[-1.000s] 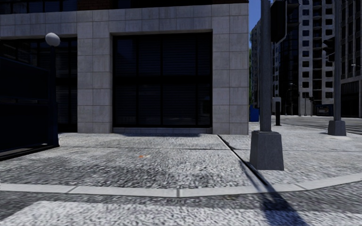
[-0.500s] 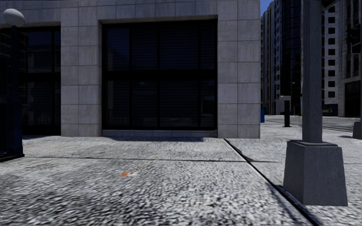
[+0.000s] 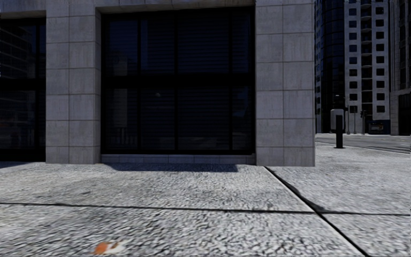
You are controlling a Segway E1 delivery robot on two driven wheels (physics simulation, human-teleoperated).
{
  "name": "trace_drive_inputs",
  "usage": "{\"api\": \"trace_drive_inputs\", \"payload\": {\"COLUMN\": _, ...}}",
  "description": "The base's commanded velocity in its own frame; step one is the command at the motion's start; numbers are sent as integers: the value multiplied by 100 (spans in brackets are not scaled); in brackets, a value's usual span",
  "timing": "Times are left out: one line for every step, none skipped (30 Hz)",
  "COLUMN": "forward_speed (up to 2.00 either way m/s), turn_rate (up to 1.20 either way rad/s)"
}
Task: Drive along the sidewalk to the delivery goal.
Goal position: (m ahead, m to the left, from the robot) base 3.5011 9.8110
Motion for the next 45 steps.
{"api": "trace_drive_inputs", "payload": {"forward_speed": 182, "turn_rate": 0}}
{"api": "trace_drive_inputs", "payload": {"forward_speed": 182, "turn_rate": 0}}
{"api": "trace_drive_inputs", "payload": {"forward_speed": 182, "turn_rate": 0}}
{"api": "trace_drive_inputs", "payload": {"forward_speed": 182, "turn_rate": 0}}
{"api": "trace_drive_inputs", "payload": {"forward_speed": 182, "turn_rate": 0}}
{"api": "trace_drive_inputs", "payload": {"forward_speed": 182, "turn_rate": 0}}
{"api": "trace_drive_inputs", "payload": {"forward_speed": 182, "turn_rate": 0}}
{"api": "trace_drive_inputs", "payload": {"forward_speed": 182, "turn_rate": 0}}
{"api": "trace_drive_inputs", "payload": {"forward_speed": 182, "turn_rate": 0}}
{"api": "trace_drive_inputs", "payload": {"forward_speed": 182, "turn_rate": 0}}
{"api": "trace_drive_inputs", "payload": {"forward_speed": 182, "turn_rate": 0}}
{"api": "trace_drive_inputs", "payload": {"forward_speed": 182, "turn_rate": 0}}
{"api": "trace_drive_inputs", "payload": {"forward_speed": 182, "turn_rate": 0}}
{"api": "trace_drive_inputs", "payload": {"forward_speed": 182, "turn_rate": 0}}
{"api": "trace_drive_inputs", "payload": {"forward_speed": 182, "turn_rate": 0}}
{"api": "trace_drive_inputs", "payload": {"forward_speed": 182, "turn_rate": 0}}
{"api": "trace_drive_inputs", "payload": {"forward_speed": 182, "turn_rate": 0}}
{"api": "trace_drive_inputs", "payload": {"forward_speed": 182, "turn_rate": 0}}
{"api": "trace_drive_inputs", "payload": {"forward_speed": 182, "turn_rate": 0}}
{"api": "trace_drive_inputs", "payload": {"forward_speed": 182, "turn_rate": 9}}
{"api": "trace_drive_inputs", "payload": {"forward_speed": 182, "turn_rate": 62}}
{"api": "trace_drive_inputs", "payload": {"forward_speed": 182, "turn_rate": 83}}
{"api": "trace_drive_inputs", "payload": {"forward_speed": 182, "turn_rate": 83}}
{"api": "trace_drive_inputs", "payload": {"forward_speed": 182, "turn_rate": 120}}
{"api": "trace_drive_inputs", "payload": {"forward_speed": 182, "turn_rate": 120}}
{"api": "trace_drive_inputs", "payload": {"forward_speed": 181, "turn_rate": 120}}
{"api": "trace_drive_inputs", "payload": {"forward_speed": 181, "turn_rate": 120}}
{"api": "trace_drive_inputs", "payload": {"forward_speed": 181, "turn_rate": 120}}
{"api": "trace_drive_inputs", "payload": {"forward_speed": 181, "turn_rate": 120}}
{"api": "trace_drive_inputs", "payload": {"forward_speed": 181, "turn_rate": 120}}
{"api": "trace_drive_inputs", "payload": {"forward_speed": 181, "turn_rate": 120}}
{"api": "trace_drive_inputs", "payload": {"forward_speed": 181, "turn_rate": 120}}
{"api": "trace_drive_inputs", "payload": {"forward_speed": 181, "turn_rate": 120}}
{"api": "trace_drive_inputs", "payload": {"forward_speed": 181, "turn_rate": 120}}
{"api": "trace_drive_inputs", "payload": {"forward_speed": 181, "turn_rate": 120}}
{"api": "trace_drive_inputs", "payload": {"forward_speed": 181, "turn_rate": 120}}
{"api": "trace_drive_inputs", "payload": {"forward_speed": 181, "turn_rate": 120}}
{"api": "trace_drive_inputs", "payload": {"forward_speed": 181, "turn_rate": 120}}
{"api": "trace_drive_inputs", "payload": {"forward_speed": 181, "turn_rate": 120}}
{"api": "trace_drive_inputs", "payload": {"forward_speed": 181, "turn_rate": 120}}
{"api": "trace_drive_inputs", "payload": {"forward_speed": 181, "turn_rate": 120}}
{"api": "trace_drive_inputs", "payload": {"forward_speed": 181, "turn_rate": 120}}
{"api": "trace_drive_inputs", "payload": {"forward_speed": 181, "turn_rate": 120}}
{"api": "trace_drive_inputs", "payload": {"forward_speed": 181, "turn_rate": 120}}
{"api": "trace_drive_inputs", "payload": {"forward_speed": 181, "turn_rate": 120}}
